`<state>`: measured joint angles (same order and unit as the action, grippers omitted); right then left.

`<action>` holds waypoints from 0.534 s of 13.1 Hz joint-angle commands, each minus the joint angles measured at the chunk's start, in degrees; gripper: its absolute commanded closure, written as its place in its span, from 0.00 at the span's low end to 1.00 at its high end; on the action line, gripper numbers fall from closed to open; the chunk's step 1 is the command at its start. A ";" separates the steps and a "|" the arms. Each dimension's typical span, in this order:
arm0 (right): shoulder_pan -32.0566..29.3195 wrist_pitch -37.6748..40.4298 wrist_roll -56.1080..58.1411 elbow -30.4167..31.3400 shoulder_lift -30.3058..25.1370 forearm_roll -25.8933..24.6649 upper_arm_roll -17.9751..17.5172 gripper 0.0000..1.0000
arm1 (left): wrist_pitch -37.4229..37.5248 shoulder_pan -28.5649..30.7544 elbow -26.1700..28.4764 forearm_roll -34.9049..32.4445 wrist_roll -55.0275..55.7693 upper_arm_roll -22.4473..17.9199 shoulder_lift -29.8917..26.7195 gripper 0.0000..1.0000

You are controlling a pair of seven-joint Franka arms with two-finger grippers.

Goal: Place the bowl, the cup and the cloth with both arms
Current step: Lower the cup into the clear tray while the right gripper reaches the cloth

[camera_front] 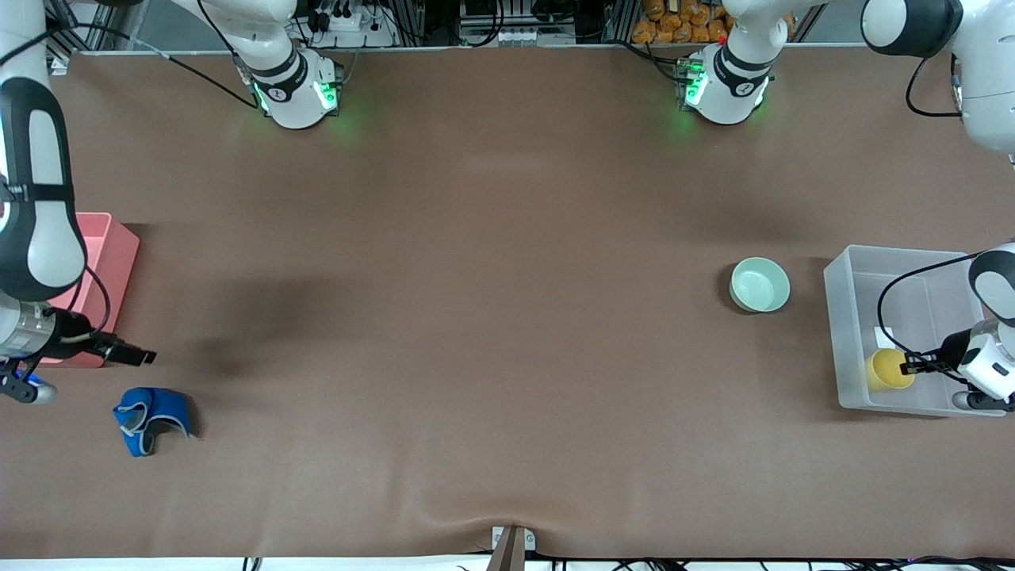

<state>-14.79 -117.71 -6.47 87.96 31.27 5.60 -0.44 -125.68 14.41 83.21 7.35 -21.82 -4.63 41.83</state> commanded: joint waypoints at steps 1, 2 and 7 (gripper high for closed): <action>-2.52 -5.40 3.27 -2.53 3.96 -0.58 -0.70 0.00 | -1.67 -0.17 -1.20 1.26 -1.20 -0.20 2.28 0.75; -3.13 -6.47 7.65 -2.53 4.41 -0.67 -0.62 0.00 | -1.67 -0.26 -1.38 0.91 -1.29 -0.29 2.64 0.47; -4.55 -14.82 23.57 -2.18 6.17 0.20 -0.70 0.00 | -1.15 -0.17 -1.56 -2.77 -2.26 -0.56 0.10 0.00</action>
<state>-18.56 -131.44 12.26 87.32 36.23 5.43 -0.29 -127.19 14.40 82.35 6.71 -23.22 -4.77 43.24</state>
